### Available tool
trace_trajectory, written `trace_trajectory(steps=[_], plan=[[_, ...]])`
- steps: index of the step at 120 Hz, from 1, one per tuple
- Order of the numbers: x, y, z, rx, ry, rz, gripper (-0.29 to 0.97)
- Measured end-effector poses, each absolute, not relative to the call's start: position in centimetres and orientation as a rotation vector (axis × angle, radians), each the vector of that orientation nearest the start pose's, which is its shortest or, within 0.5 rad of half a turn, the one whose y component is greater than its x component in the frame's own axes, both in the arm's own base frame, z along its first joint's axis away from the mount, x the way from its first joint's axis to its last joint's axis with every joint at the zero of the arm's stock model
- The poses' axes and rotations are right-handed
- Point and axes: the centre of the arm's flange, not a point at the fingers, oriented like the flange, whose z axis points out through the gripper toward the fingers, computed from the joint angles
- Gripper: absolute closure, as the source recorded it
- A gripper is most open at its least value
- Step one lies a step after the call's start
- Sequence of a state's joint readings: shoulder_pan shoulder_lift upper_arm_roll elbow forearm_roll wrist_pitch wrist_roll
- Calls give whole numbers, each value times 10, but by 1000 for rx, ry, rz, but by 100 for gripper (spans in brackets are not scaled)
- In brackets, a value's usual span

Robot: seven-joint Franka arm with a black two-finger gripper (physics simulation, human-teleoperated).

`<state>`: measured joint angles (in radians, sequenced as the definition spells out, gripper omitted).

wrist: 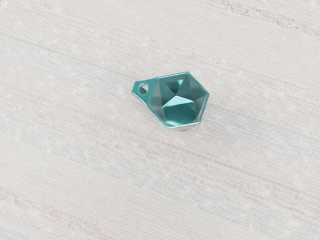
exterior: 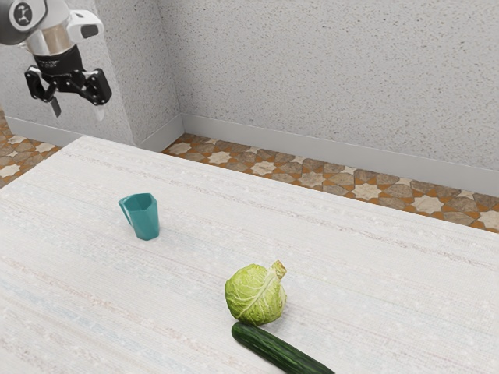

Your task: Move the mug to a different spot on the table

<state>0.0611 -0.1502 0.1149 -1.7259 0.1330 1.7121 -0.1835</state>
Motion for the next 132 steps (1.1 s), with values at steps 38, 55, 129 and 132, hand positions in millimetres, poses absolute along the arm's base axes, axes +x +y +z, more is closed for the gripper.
trace_trajectory(steps=[38,55,129,132], plan=[[554,132,561,-2982,-800,-56,0],[573,155,506,-2910,-1244,43,0],[620,231,366,-2260,-2229,91,0],[621,234,365,-2242,-2248,84,0]])
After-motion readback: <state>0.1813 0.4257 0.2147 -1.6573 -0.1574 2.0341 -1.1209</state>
